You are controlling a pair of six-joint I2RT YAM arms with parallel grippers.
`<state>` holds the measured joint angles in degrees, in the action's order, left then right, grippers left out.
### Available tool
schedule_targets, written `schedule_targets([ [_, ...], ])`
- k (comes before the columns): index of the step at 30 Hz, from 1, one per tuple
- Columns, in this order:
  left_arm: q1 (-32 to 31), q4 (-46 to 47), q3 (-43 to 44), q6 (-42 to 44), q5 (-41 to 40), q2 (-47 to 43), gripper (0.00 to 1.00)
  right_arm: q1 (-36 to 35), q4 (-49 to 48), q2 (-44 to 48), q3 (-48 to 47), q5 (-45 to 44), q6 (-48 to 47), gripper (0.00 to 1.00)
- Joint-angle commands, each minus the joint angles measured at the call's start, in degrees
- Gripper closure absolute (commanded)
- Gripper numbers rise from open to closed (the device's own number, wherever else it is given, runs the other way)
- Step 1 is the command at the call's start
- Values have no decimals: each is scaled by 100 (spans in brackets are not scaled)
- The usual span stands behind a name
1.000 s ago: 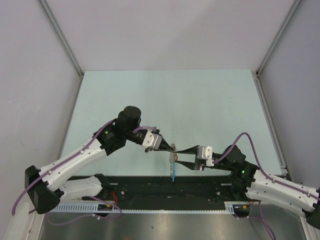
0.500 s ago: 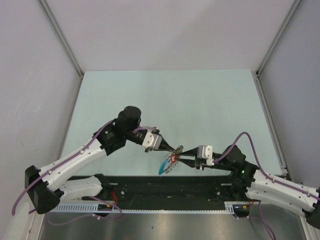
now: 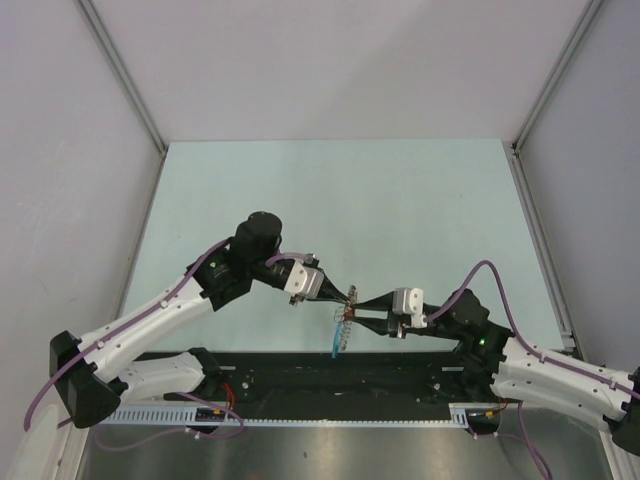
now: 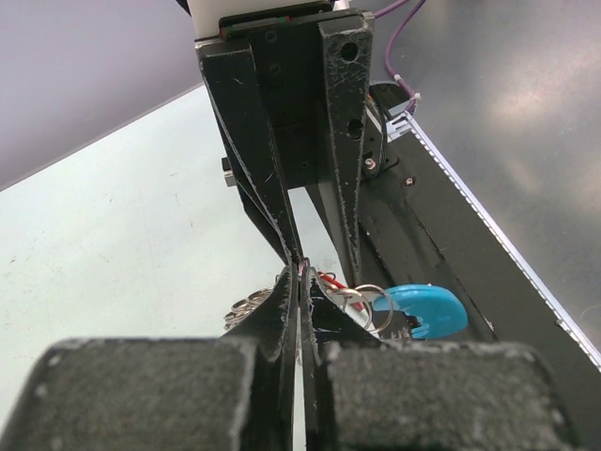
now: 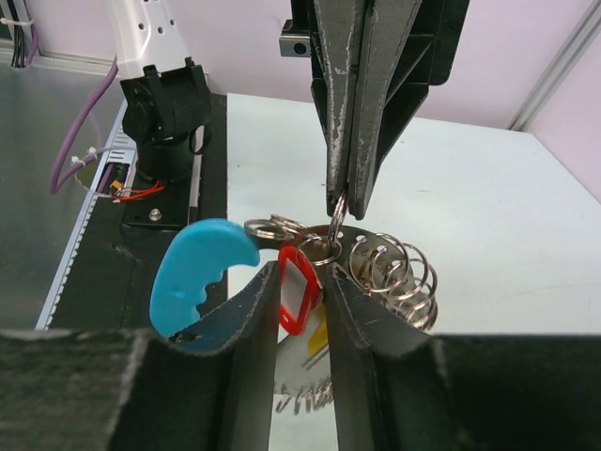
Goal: Remove the keys from the keyring
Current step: Remove the key from the keyring.
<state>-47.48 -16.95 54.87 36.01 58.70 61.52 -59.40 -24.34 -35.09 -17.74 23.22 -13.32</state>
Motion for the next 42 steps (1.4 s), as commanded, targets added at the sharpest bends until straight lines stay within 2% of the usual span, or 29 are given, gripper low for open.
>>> schedule_targets([
  [1,29,-1,199,161,414,-43,100,-19,-493,-147,-230,-72,198,74],
  [5,29,8,173,117,257,-78,100,-19,-494,-226,-256,-81,286,100],
  [17,-24,174,6,-173,-1290,-184,100,-72,-19,178,-301,-1178,576,100],
  [26,-50,772,-249,-498,-2317,-412,100,-291,140,143,-327,-1478,357,100],
  [32,-77,983,-302,-604,-2679,-483,100,-520,219,-33,-441,-1874,128,100],
  [42,-165,623,-56,-762,-3268,-219,100,-749,254,-94,-573,-2541,-92,100],
])
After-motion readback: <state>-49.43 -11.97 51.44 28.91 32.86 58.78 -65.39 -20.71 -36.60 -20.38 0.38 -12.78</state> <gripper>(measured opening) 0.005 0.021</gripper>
